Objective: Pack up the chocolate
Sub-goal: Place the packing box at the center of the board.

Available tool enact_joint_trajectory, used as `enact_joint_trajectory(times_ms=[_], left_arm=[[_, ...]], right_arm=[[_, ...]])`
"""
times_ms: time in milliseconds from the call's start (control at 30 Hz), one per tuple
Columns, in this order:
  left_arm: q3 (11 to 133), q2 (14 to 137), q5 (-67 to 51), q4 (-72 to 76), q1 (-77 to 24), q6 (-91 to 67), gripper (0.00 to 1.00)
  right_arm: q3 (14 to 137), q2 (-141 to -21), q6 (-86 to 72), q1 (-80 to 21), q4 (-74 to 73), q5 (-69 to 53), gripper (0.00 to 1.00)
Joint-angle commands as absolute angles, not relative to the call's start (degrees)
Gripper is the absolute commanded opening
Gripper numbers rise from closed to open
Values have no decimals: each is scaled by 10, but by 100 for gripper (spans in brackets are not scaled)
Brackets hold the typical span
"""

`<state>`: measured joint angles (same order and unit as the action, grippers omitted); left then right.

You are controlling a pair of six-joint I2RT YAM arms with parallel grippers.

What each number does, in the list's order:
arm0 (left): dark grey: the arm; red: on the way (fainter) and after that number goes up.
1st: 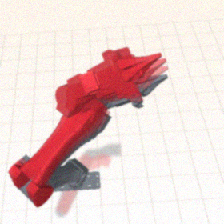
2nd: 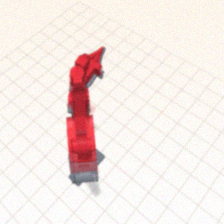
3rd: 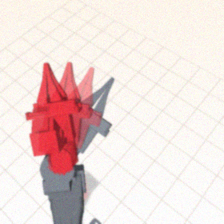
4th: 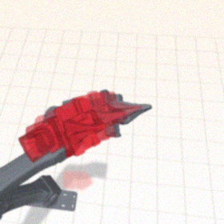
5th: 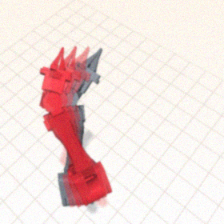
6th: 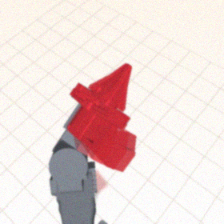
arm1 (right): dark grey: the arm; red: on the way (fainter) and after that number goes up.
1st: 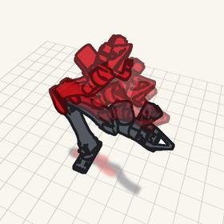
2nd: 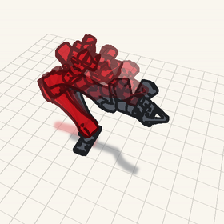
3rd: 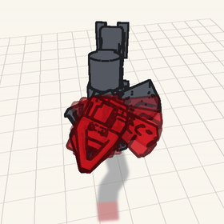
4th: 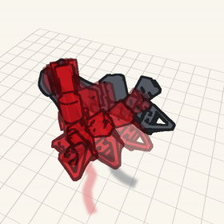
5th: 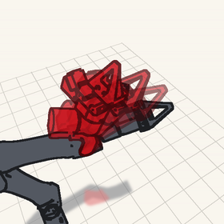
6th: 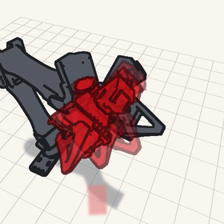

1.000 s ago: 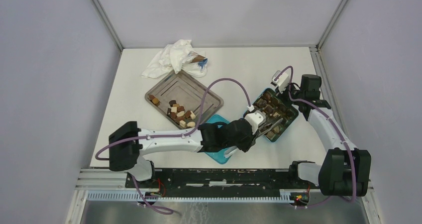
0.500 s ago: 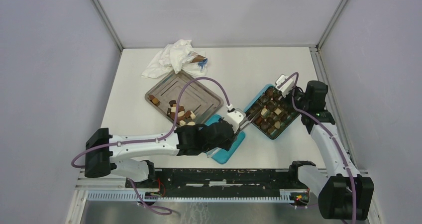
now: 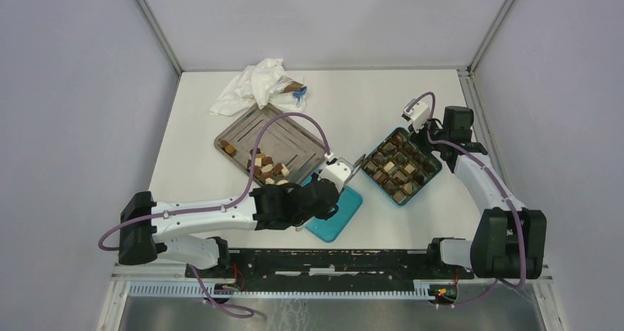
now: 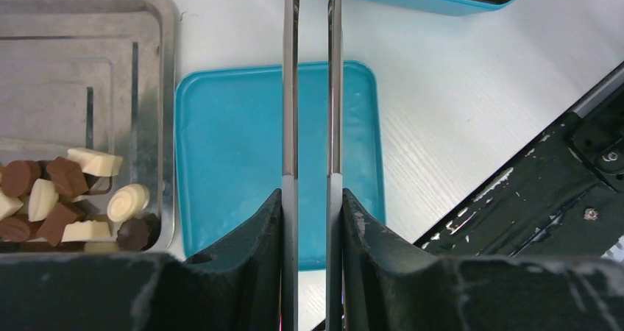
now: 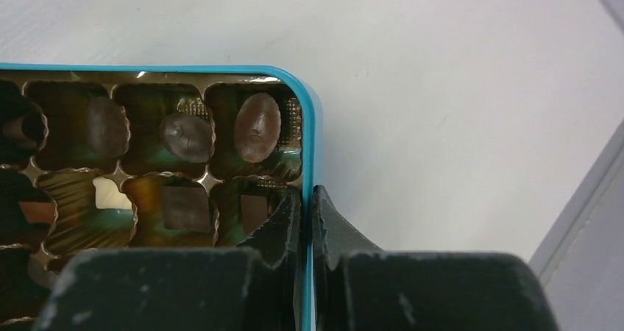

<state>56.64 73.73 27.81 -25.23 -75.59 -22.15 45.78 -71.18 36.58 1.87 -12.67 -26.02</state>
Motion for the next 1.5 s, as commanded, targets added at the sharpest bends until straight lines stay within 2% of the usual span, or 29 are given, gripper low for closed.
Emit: enact_joint_trajectory(times_ms=[0, 167, 567, 867, 1033, 1233, 1467], left_arm=[[576, 702, 315, -258, -741, -237, 36], [562, 683, 277, -255, -703, -230, 36], [535, 619, 306, -277, -687, -236, 36], [535, 588, 324, -309, -685, -246, 36], [540, 594, 324, -319, -684, -248, 36], [547, 614, 307, -338, -670, -257, 36], [532, 612, 264, -343, -627, -269, 36]], right_arm=[[518, -770, 340, 20, -152, -233, 5], [524, -802, 340, 24, -156, -241, 6], [404, -565, 378, 24, -13, -280, 4], [398, -540, 391, 23, -15, -303, 4], [427, -582, 385, 23, -52, -318, 4], [512, -731, 370, 25, -160, -312, 4], [535, -818, 335, 25, -164, -263, 7]])
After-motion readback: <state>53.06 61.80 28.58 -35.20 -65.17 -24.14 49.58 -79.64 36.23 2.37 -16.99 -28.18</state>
